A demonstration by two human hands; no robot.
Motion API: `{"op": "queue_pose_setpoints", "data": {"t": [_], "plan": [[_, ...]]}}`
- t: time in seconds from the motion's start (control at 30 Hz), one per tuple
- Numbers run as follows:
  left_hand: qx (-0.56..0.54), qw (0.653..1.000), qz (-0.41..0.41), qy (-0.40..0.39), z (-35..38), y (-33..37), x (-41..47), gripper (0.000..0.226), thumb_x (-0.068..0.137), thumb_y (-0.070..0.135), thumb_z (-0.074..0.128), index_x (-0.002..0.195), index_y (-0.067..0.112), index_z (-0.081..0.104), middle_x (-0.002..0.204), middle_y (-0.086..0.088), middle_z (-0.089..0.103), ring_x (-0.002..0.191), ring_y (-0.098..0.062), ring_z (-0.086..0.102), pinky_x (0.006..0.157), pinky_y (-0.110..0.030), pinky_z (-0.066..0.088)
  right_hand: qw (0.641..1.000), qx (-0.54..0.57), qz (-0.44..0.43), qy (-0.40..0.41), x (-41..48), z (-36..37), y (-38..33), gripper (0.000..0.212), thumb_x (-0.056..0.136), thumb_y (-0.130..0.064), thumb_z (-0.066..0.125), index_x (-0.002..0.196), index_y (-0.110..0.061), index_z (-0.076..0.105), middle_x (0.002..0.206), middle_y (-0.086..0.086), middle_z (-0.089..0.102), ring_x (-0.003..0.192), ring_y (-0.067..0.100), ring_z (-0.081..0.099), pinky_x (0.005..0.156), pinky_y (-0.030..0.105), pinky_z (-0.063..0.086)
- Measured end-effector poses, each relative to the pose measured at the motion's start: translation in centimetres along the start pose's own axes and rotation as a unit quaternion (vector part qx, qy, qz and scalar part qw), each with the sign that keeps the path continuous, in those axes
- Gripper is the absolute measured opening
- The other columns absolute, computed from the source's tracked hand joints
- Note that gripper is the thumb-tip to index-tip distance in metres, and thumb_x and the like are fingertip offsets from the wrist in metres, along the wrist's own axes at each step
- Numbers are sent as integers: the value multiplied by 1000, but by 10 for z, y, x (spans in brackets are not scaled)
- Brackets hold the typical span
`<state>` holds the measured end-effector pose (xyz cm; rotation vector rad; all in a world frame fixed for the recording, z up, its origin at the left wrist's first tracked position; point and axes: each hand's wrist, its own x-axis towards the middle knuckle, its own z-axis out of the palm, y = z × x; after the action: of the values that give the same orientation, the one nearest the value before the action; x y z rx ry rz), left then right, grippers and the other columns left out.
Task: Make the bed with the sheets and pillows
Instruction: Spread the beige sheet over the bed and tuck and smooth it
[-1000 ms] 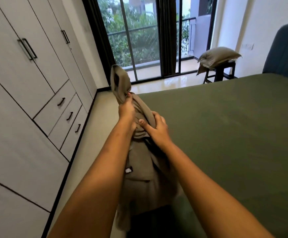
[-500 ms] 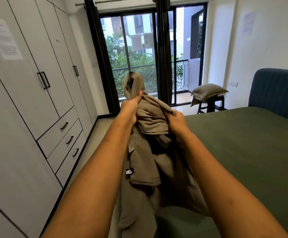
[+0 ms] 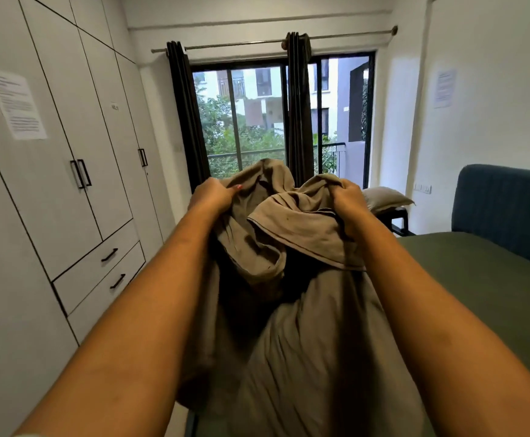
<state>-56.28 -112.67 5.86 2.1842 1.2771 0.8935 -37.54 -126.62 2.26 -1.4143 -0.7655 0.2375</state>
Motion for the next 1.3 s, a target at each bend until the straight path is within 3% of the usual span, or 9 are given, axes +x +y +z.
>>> {"op": "queue_pose_setpoints", "data": {"t": [0.23, 0.37, 0.6, 0.67, 0.77, 0.87, 0.97, 1.2, 1.3], "plan": [[-95, 994, 7, 47, 46, 34, -10, 41, 92, 45, 56, 119, 15, 67, 114, -11, 67, 104, -29, 60, 77, -28, 43, 985, -165, 22, -39, 10, -16, 45, 25, 94, -14, 44, 108, -11, 64, 114, 14, 64, 106, 30, 57, 89, 37, 47], [-167, 981, 11, 97, 43, 52, -16, 38, 94, 43, 55, 121, 19, 66, 114, -8, 68, 104, -26, 61, 78, -27, 44, 946, -232, 90, -210, -2, -29, 68, 36, 95, -6, 44, 130, -14, 52, 130, 18, 55, 113, 29, 53, 87, 32, 42], [-211, 969, 54, 120, 41, 101, -29, 43, 89, 49, 60, 62, 18, 45, 59, 3, 47, 56, -15, 45, 60, -29, 34, 944, 175, 51, -274, -42, -18, 15, 66, 85, -47, 58, 144, -38, 30, 126, -4, 55, 113, 19, 56, 93, 34, 47], [-212, 969, 58, 115, 39, 105, -36, 41, 88, 48, 61, 72, 11, 58, 69, -6, 60, 66, -26, 57, 64, -36, 42, 942, 105, -16, -319, -45, -11, 0, 85, 82, -32, 72, 148, -36, 21, 122, -4, 56, 103, 12, 62, 90, 29, 52], [-224, 967, 54, 111, 28, 106, -42, 42, 87, 42, 66, 102, 4, 64, 102, -10, 67, 100, -28, 62, 86, -36, 49, 926, -100, -119, -343, -55, 3, 4, 123, 68, -29, 85, 150, -38, -6, 153, 1, 31, 132, 18, 43, 107, 37, 41], [-211, 971, 78, 83, 18, 103, -50, 26, 85, 38, 69, 90, 14, 61, 87, -1, 62, 83, -15, 55, 77, -30, 46, 965, -93, -122, -213, -60, 17, 15, 82, 85, -27, 71, 150, -28, 22, 141, 3, 47, 125, 18, 47, 99, 32, 42], [-168, 974, 146, 32, 10, 88, -64, 32, 82, 37, 72, 81, 13, 52, 77, -3, 54, 72, -14, 51, 68, -34, 46, 974, -110, -139, -142, -56, 25, 9, 24, 93, -22, 57, 115, -15, 62, 108, 9, 66, 102, 28, 61, 75, 32, 44], [-130, 980, 0, -149, 66, -16, -122, 113, 50, 53, 89, 141, 31, 26, 130, 3, 49, 118, -21, 51, 100, -43, 47, 991, -33, -103, -74, -49, 26, -4, 19, 93, -18, 52, 106, -15, 65, 90, 2, 63, 85, 22, 58, 69, 30, 42], [-219, 964, -101, -116, 103, -48, -149, 88, 64, 57, 79, 136, 27, 38, 128, 2, 53, 114, -21, 54, 97, -41, 49, 994, 2, -88, -58, -46, 25, -11, 15, 95, -21, 51, 100, -16, 64, 83, -1, 62, 81, 21, 58, 64, 30, 43]]}}
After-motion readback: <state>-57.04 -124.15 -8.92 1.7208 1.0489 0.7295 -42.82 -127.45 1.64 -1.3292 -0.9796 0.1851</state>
